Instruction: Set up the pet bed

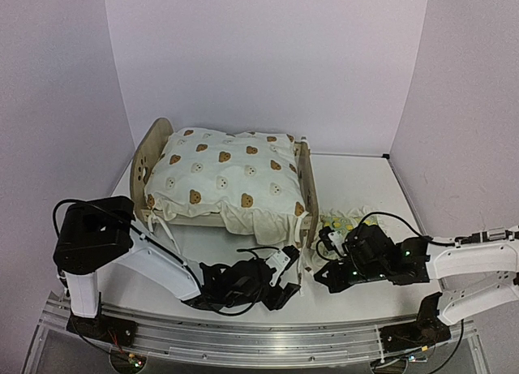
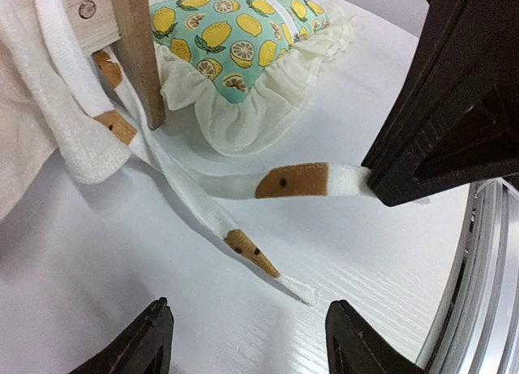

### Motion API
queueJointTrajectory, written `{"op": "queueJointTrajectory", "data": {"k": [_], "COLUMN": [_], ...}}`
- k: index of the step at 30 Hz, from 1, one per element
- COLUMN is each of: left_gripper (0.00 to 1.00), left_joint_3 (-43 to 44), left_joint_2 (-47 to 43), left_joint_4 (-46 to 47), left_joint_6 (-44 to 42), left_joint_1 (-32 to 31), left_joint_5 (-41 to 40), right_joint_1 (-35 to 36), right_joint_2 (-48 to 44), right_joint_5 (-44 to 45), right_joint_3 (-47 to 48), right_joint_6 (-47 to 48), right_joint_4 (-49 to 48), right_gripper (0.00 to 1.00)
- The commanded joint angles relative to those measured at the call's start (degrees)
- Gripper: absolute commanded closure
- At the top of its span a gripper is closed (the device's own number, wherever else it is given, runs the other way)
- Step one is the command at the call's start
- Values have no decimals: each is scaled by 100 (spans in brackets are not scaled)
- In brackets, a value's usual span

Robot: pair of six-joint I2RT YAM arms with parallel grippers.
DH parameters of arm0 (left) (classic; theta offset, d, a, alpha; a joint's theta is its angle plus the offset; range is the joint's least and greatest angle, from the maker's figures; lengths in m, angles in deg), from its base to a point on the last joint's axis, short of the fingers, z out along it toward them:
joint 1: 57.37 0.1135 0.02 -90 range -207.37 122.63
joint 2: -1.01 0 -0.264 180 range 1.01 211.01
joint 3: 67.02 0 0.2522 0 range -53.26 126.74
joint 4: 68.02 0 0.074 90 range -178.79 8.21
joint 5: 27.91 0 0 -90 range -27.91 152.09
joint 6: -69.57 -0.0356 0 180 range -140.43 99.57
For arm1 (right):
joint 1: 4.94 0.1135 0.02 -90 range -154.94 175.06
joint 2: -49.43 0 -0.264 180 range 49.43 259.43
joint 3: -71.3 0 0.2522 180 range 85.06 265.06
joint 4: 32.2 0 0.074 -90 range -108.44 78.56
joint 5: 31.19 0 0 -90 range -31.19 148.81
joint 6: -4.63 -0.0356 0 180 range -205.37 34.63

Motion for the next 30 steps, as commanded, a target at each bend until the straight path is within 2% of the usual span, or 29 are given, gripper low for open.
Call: {"op": "queueJointTrajectory", "data": {"k": [1, 2, 4, 9, 17, 26, 30], "left_gripper": [30, 27, 28, 45, 62, 63, 70], "left_joint_3": [138, 184, 175, -388, -193, 323, 426], "left_joint_2": [-430, -383, -326, -587, -832, -639, -642], "left_joint_4": [-491, -573, -506, 740, 761, 652, 711], "left_joint_6": [-539, -679, -702, -224, -329, -463, -416], "left_joint_1": [48, 74, 212, 663, 970, 1070, 1112], "left_joint_5": [-425, -438, -206, 858, 562, 246, 577], "right_joint_1": [25, 23, 27, 30, 28, 35, 23], "right_joint_2": [-45, -1, 137, 472, 994, 1890, 2100], "right_joint_5": [440, 537, 810, 1379, 2193, 3048, 3415], "right_joint_3": [218, 260, 415, 770, 1252, 1847, 2028], "right_joint_6": [32, 53, 116, 304, 708, 893, 979], "right_joint_4": [26, 29, 30, 38, -119, -233, -249], "right_gripper": [100, 100, 100, 100, 100, 100, 100]}}
